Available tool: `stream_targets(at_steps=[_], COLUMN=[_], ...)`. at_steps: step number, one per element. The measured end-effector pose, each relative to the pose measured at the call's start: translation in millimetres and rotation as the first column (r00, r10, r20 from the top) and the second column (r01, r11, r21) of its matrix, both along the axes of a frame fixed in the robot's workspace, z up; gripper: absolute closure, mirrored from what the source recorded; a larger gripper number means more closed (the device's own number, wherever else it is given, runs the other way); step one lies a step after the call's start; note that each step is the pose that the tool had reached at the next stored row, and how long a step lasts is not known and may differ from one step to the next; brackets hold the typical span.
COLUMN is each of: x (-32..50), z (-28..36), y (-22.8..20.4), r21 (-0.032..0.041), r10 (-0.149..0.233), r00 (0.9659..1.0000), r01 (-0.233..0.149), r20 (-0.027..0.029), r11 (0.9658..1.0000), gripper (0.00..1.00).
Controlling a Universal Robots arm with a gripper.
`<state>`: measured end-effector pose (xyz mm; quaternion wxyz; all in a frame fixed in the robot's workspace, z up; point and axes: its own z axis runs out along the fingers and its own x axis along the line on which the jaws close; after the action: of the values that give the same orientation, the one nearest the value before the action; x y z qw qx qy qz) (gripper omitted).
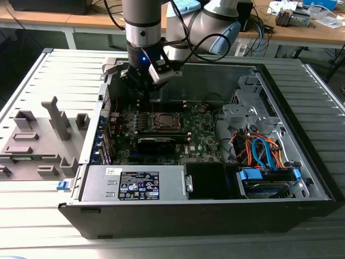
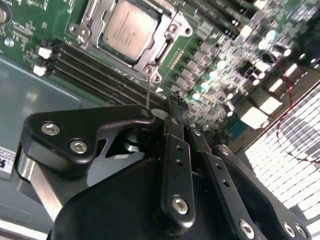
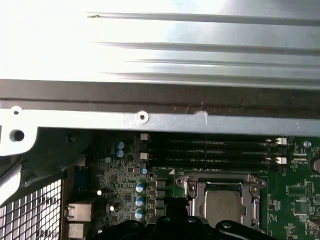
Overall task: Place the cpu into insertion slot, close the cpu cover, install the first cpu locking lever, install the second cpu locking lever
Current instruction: 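Install the first cpu locking lever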
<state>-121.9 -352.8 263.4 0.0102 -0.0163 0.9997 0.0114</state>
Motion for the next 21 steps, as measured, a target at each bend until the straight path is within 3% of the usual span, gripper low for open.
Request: stream_targets(at_steps=[4, 11, 18, 21], x=[0.0, 0.5, 19.3, 19.5], z=[-1.2, -1.3, -1.2, -1.2], y=[8.5, 8.8, 8.7, 8.8], r21=[0.0001, -0.0002, -0.0033, -0.0033], r10=[0.0, 0.0, 0.0, 0.0], r00=[1.0, 1.0, 1.0, 1.0], r01=[0.0, 0.0, 0.0, 0.0], r20=[0.0001, 0.0001, -0.0001, -0.0001], r11=[1.0, 1.0, 1.0, 1.0], gripper=[0.89, 0.89, 0.89, 0.89])
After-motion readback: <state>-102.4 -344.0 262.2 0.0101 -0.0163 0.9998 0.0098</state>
